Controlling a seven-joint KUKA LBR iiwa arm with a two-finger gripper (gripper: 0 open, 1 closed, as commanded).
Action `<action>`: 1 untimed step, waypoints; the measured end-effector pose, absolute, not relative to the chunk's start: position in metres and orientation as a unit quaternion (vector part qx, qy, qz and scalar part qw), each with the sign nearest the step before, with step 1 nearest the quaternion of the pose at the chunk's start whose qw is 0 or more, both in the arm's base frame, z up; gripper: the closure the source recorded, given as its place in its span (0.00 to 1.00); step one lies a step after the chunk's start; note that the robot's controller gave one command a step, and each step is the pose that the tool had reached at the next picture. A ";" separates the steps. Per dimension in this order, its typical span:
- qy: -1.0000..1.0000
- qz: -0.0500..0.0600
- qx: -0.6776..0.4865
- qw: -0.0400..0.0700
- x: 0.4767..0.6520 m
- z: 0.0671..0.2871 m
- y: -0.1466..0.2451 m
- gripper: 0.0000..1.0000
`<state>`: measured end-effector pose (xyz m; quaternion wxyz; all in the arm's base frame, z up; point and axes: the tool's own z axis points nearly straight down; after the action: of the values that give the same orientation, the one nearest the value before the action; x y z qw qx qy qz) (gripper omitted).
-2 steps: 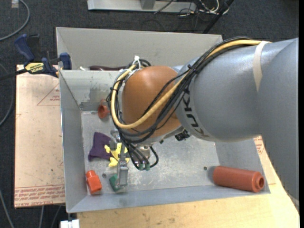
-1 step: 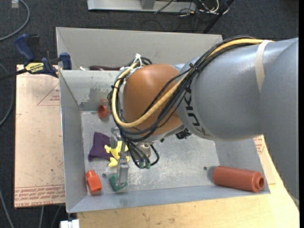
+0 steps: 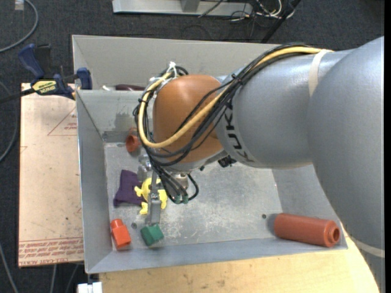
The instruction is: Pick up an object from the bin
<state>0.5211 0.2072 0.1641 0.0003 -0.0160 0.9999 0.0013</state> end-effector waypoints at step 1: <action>1.000 0.001 -0.027 0.001 0.528 0.125 0.192 0.00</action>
Offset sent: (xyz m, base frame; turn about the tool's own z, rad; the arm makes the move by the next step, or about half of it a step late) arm 0.0852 -0.0132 -0.0941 -0.2224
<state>0.5282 0.1922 0.1248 0.0005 -0.0274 0.9996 0.0011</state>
